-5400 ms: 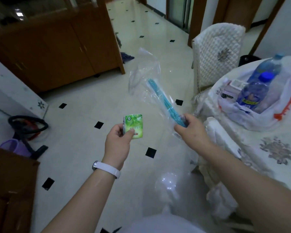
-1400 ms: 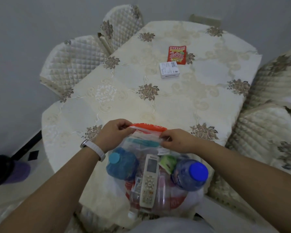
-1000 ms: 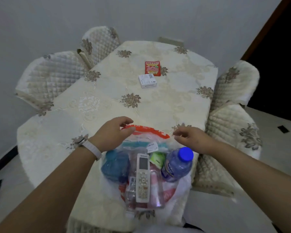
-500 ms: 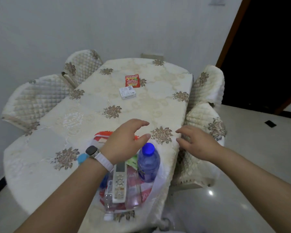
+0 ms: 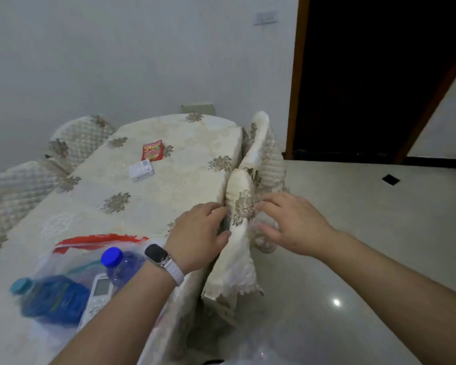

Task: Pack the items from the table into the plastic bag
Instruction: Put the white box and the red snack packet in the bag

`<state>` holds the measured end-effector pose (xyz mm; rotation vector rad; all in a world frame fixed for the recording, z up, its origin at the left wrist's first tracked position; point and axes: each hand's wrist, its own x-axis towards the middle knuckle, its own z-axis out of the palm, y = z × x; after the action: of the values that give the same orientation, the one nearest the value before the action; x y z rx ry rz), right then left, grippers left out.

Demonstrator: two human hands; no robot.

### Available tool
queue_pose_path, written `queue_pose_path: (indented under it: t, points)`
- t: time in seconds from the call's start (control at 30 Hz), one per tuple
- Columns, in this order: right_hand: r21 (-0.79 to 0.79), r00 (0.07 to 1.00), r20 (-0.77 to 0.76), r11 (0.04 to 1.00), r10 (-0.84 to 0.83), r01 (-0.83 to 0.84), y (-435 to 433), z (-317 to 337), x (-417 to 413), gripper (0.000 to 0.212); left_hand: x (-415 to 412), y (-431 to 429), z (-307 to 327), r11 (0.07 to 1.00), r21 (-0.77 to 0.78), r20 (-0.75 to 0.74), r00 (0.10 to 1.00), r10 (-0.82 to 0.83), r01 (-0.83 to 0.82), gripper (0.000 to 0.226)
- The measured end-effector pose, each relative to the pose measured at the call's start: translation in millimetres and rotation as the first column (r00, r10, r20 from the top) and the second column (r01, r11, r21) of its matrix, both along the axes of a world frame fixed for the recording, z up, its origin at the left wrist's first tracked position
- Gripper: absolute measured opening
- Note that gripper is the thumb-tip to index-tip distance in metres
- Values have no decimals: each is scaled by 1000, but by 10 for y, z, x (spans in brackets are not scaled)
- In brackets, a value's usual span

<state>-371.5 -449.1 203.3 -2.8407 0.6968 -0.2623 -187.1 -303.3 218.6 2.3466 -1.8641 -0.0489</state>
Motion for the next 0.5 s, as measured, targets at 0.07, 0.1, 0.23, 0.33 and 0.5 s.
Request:
queue_pose_path:
  t: [0.07,0.1,0.23,0.33,0.5]
  points:
    - [-8,999,11,1000,-30,30,-145,8,-238,50,-193,-226,-10,999,-10,22,999,-49,49,52]
    - [-13,999,14,999,-52,52,-224,16,-343,49,-274,-347,-16,997,-16,31,997,-73,73,51]
    - [-18,984,19,984,-177,178,-504,78,-699,54,-510,-859,-81,986,-32,33,986,-161,163,50]
    - [-28,968,2,968,-250,250,-753,60,-860,55,-606,-1270,-152,977,-37,29,977,-211,212,51]
    - [-52,938,-21,937,-346,345,-1332,-45,-998,55,-649,-2064,-390,965,-63,-7,966,-257,256,56]
